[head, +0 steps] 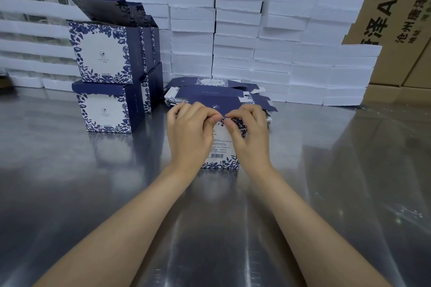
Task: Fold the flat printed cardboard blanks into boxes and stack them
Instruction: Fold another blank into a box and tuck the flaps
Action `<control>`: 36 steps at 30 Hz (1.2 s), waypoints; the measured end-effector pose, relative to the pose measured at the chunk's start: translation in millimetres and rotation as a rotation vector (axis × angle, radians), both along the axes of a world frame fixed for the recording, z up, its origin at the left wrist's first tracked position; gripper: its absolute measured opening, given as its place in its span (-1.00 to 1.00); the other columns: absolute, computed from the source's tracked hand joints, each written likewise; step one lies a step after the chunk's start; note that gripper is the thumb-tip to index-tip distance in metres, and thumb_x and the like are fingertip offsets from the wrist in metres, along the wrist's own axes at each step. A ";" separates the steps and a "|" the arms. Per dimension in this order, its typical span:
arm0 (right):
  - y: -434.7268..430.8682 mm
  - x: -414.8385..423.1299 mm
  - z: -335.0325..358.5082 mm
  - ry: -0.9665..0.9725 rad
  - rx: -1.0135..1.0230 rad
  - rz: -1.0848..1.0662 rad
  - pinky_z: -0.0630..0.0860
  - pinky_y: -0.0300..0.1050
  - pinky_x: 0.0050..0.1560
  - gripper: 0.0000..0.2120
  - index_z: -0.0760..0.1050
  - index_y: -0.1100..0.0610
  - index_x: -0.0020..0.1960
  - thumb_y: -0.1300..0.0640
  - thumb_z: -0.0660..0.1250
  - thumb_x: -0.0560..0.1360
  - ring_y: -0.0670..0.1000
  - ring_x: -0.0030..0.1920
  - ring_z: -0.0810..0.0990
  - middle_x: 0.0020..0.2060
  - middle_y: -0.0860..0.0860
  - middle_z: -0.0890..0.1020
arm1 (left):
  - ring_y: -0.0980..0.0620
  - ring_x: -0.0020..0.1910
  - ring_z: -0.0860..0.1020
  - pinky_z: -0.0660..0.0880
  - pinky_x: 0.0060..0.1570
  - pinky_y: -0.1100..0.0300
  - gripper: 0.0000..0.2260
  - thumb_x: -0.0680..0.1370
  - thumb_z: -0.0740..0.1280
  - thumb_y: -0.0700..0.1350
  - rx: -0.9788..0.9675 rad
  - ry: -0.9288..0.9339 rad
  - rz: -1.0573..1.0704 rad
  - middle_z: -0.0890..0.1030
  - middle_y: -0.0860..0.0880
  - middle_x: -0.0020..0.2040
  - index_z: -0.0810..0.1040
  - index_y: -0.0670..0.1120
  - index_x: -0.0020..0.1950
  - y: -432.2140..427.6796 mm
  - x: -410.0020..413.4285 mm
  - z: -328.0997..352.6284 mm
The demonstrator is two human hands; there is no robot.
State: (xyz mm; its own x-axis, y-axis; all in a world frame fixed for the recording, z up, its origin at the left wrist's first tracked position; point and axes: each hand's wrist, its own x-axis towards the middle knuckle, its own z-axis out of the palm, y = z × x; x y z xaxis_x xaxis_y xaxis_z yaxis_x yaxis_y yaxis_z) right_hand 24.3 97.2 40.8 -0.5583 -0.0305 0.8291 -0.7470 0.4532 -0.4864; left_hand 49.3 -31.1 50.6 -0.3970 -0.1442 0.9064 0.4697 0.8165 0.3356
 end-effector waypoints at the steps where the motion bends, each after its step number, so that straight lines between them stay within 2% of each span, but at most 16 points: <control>1: -1.4 0.3 1.3 -0.015 -0.021 0.006 0.37 -0.34 0.02 -0.92 0.61 0.12 -0.06 0.14 0.35 0.51 0.05 0.03 0.47 -0.08 -0.14 0.43 | 0.06 -0.22 0.47 0.20 0.17 0.25 -0.89 0.54 0.39 -0.16 0.001 0.002 -0.003 0.55 0.12 -0.28 0.61 -0.04 -0.20 -0.1 0.3 0.1; 3: -2.1 1.2 3.2 -0.038 -0.039 0.018 0.41 -0.21 0.03 -0.93 0.61 0.11 -0.08 0.15 0.35 0.50 0.07 0.03 0.47 -0.10 -0.10 0.45 | 0.06 -0.22 0.48 0.21 0.16 0.23 -0.89 0.54 0.40 -0.14 0.001 0.004 -0.006 0.55 0.12 -0.28 0.62 -0.03 -0.19 -1.1 0.3 0.5; 5: -0.7 1.9 4.7 -0.038 -0.029 0.032 0.42 -0.17 0.06 -0.92 0.63 0.12 -0.07 0.16 0.36 0.50 0.08 0.03 0.47 -0.11 -0.12 0.43 | 0.06 -0.23 0.48 0.22 0.17 0.21 -0.89 0.55 0.39 -0.11 -0.002 0.005 -0.012 0.54 0.12 -0.28 0.63 -0.03 -0.18 -2.2 0.4 0.5; 9: -3.2 3.6 6.5 -0.063 -0.040 0.038 0.39 -0.23 0.06 -0.92 0.62 0.12 -0.08 0.17 0.35 0.49 0.06 0.05 0.45 -0.11 -0.15 0.43 | 0.06 -0.20 0.49 0.27 0.18 0.11 -0.89 0.55 0.39 -0.06 0.009 -0.026 -0.054 0.55 0.12 -0.27 0.65 -0.02 -0.16 -4.6 0.9 0.6; 12: -6.5 4.8 7.2 -0.029 -0.032 0.006 0.33 -0.34 -0.01 -0.93 0.59 0.15 -0.11 0.21 0.32 0.48 0.04 0.01 0.42 -0.14 -0.17 0.41 | 0.01 -0.17 0.50 0.38 0.05 0.12 -0.90 0.52 0.41 -0.07 0.051 -0.072 -0.200 0.58 0.08 -0.24 0.68 -0.06 -0.12 -9.8 0.4 1.0; 14: -6.9 5.7 6.8 0.011 0.007 -0.016 0.30 -0.36 -0.02 -0.93 0.58 0.17 -0.11 0.23 0.32 0.48 0.05 -0.01 0.42 -0.14 -0.14 0.42 | 0.00 -0.12 0.52 0.43 0.02 0.19 -0.92 0.52 0.42 -0.13 0.083 -0.078 -0.273 0.62 0.07 -0.18 0.69 -0.12 -0.08 -15.4 0.2 0.8; 16: -5.2 5.3 6.6 0.022 0.028 -0.021 0.30 -0.37 -0.02 -0.93 0.58 0.17 -0.10 0.23 0.32 0.48 0.04 -0.01 0.41 -0.13 -0.11 0.44 | 0.06 -0.01 0.56 0.45 0.14 0.23 -0.92 0.53 0.41 -0.18 0.136 -0.078 -0.315 0.64 0.06 -0.07 0.67 -0.16 -0.02 -20.9 -0.4 -1.4; 18: -3.3 3.1 7.9 -0.013 0.015 0.008 0.31 -0.33 0.01 -0.94 0.58 0.14 -0.10 0.20 0.33 0.48 0.04 0.00 0.42 -0.12 -0.10 0.46 | 0.13 0.10 0.56 0.44 0.16 0.25 -0.93 0.54 0.41 -0.19 0.249 -0.097 -0.354 0.63 0.03 0.05 0.64 -0.17 -0.01 -23.9 0.0 -4.0; 20: -0.3 0.2 8.3 -0.051 -0.017 0.056 0.35 -0.24 0.06 -0.94 0.60 0.10 -0.10 0.16 0.35 0.48 0.04 0.02 0.45 -0.13 -0.08 0.48 | 0.14 0.11 0.57 0.46 0.15 0.21 -0.99 0.53 0.41 -0.19 0.337 -0.127 -0.390 0.63 0.04 0.04 0.62 -0.12 -0.08 -23.6 0.5 -5.4; 22: 5.1 -1.5 5.5 -0.030 -0.051 0.078 0.40 -0.20 0.03 -0.95 0.60 0.12 -0.09 0.17 0.36 0.50 0.00 0.01 0.49 -0.13 -0.10 0.51 | 0.12 0.10 0.58 0.48 0.17 0.14 -0.93 0.54 0.40 -0.18 0.385 -0.151 -0.419 0.65 0.06 -0.03 0.61 -0.03 -0.12 -23.4 0.1 -5.8; 24: 12.0 -3.7 0.6 0.018 -0.069 0.068 0.40 -0.29 0.02 -0.97 0.57 0.15 -0.06 0.21 0.36 0.51 -0.13 0.01 0.51 -0.10 -0.16 0.52 | 0.12 0.10 0.59 0.48 0.17 0.15 -0.89 0.53 0.41 -0.15 0.410 -0.184 -0.440 0.66 0.09 -0.07 0.61 0.05 -0.15 -25.4 -0.7 -4.5; 26: 16.1 -6.5 -5.2 0.058 -0.047 0.042 0.39 -0.37 0.06 -0.95 0.56 0.19 -0.02 0.23 0.35 0.53 -0.20 0.06 0.49 -0.03 -0.12 0.53 | 0.12 0.09 0.59 0.49 0.13 0.19 -0.88 0.51 0.43 -0.14 0.420 -0.205 -0.454 0.66 0.12 -0.08 0.62 0.08 -0.17 -28.3 -1.2 -3.6; 29: 17.4 -10.0 -12.0 0.061 -0.030 0.015 0.43 -0.25 0.15 -0.87 0.55 0.21 0.05 0.18 0.31 0.55 -0.11 0.16 0.49 0.07 -0.04 0.54 | 0.13 0.05 0.59 0.49 0.06 0.24 -0.87 0.49 0.44 -0.14 0.417 -0.228 -0.471 0.66 0.15 -0.10 0.62 0.08 -0.19 -31.6 -4.5 -3.1; 32: 19.5 -9.0 -16.8 0.031 0.034 0.017 0.34 -0.17 0.34 -0.77 0.51 0.21 0.17 0.15 0.27 0.55 0.03 0.34 0.43 0.23 0.06 0.54 | 0.14 0.07 0.57 0.47 0.08 0.20 -0.87 0.52 0.42 -0.13 0.397 -0.238 -0.465 0.64 0.19 -0.10 0.60 0.11 -0.17 -31.9 -6.0 -3.9; 36: 19.0 -5.1 -14.0 0.125 0.084 0.036 0.35 -0.04 0.34 -0.72 0.53 0.26 0.16 0.16 0.21 0.54 0.06 0.31 0.45 0.18 0.10 0.56 | 0.13 0.15 0.54 0.46 0.18 0.15 -0.88 0.57 0.36 -0.18 0.424 -0.188 -0.443 0.63 0.09 0.02 0.59 0.04 -0.10 -29.5 -5.4 -6.6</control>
